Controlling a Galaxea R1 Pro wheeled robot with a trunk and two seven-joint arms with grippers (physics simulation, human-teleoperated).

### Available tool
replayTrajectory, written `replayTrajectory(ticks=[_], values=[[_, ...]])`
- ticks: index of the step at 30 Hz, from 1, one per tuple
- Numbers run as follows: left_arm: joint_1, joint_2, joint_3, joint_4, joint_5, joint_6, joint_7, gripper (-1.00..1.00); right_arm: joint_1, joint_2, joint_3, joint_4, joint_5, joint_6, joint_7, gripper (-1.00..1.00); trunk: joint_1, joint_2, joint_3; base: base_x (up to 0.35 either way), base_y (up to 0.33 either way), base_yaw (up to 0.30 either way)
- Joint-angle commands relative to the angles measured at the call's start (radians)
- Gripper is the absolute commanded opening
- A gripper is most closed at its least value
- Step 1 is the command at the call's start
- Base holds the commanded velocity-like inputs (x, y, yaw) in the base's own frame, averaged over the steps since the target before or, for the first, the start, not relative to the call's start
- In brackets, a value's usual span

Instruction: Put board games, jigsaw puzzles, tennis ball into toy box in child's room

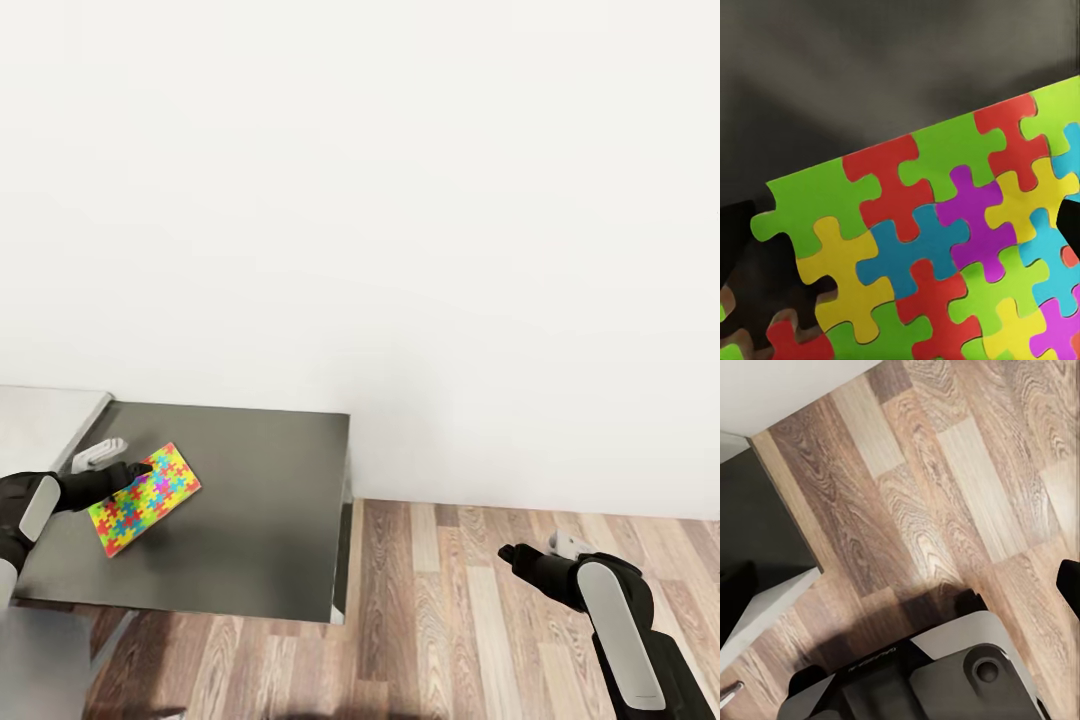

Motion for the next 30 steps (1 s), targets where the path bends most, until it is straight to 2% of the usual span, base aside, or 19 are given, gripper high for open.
replayTrajectory(ticks=[1, 30], values=[[0.000, -0.001, 0.002, 0.008, 0.003, 0.008, -0.004, 1.00, -0.001, 0.000, 0.000, -0.001, -0.010, 0.003, -0.010, 1.00, 0.000, -0.001, -0.001, -0.012, -0.082, 0.000], [0.000, -0.002, 0.002, 0.008, 0.003, 0.009, -0.005, 1.00, -0.001, 0.000, 0.000, -0.001, -0.016, 0.003, -0.009, 1.00, 0.000, -0.001, -0.001, -0.011, -0.168, 0.000]])
